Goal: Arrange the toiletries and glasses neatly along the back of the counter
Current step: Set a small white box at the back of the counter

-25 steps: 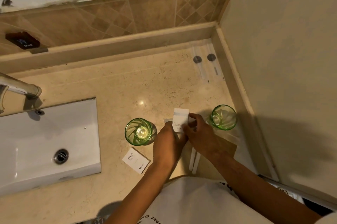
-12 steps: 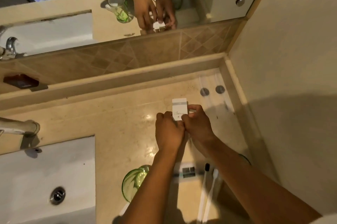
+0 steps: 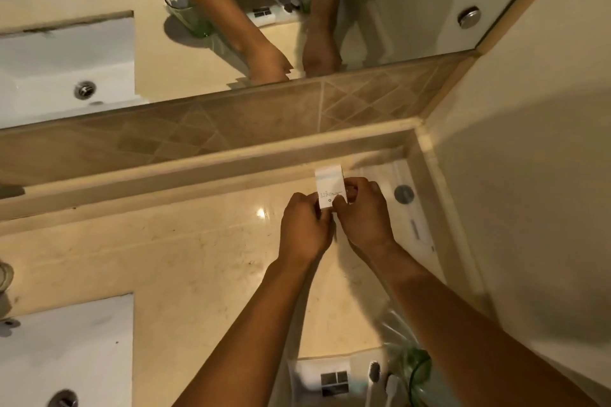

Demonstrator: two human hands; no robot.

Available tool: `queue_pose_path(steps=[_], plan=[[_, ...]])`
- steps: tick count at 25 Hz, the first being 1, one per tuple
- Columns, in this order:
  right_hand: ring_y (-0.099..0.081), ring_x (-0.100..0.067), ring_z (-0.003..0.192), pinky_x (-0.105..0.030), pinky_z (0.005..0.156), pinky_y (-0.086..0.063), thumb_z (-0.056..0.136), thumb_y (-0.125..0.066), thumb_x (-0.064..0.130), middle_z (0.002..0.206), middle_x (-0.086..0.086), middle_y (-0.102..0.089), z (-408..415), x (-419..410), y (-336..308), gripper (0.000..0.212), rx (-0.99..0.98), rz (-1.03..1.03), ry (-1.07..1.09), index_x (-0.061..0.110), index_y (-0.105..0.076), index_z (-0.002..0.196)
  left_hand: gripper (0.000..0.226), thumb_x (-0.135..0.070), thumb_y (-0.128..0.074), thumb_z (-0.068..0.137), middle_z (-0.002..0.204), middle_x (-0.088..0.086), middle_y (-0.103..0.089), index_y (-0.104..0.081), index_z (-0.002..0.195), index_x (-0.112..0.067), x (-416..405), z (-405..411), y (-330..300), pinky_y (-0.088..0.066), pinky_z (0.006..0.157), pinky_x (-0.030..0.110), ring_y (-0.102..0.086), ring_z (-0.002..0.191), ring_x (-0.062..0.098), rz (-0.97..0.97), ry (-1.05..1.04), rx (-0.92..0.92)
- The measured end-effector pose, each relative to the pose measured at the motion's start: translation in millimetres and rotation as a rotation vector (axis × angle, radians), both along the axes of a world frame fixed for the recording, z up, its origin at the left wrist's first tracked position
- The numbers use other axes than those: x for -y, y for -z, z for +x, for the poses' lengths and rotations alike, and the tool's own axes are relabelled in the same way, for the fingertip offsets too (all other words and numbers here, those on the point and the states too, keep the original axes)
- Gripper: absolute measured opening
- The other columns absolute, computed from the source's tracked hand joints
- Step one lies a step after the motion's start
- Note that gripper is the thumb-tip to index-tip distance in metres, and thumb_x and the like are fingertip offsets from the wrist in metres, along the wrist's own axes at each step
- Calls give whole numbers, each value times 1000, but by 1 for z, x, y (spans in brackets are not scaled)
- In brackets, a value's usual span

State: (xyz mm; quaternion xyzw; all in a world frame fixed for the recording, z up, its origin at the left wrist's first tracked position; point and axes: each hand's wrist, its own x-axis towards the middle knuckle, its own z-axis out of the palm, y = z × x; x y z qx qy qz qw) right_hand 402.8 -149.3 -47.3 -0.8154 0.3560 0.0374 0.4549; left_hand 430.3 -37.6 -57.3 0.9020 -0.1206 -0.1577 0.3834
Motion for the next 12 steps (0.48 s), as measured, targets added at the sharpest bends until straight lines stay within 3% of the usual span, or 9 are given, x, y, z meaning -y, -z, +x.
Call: queue_pose_path(steps=[7,12], plan=[[-64,-23,103,-35,93,-54,90,-63,17,118,-4,-53,13,3,7,36,-18,-81,-37,17,-62,125,13,-21,-57,95,84,0,-48,-67,101,-15,4,12,9,-32,57,9,-45,71,13,46,-4,24],[-63,-25,108,-36,97,-55,92,-63,15,123,-7,-50,18,4,9,42,-20,-45,-11,16,-58,133,18,-28,-60,95,88,1,-51,-68,103,-13,8,13,7,-27,54,12,-49,71,16,62,-47,17]])
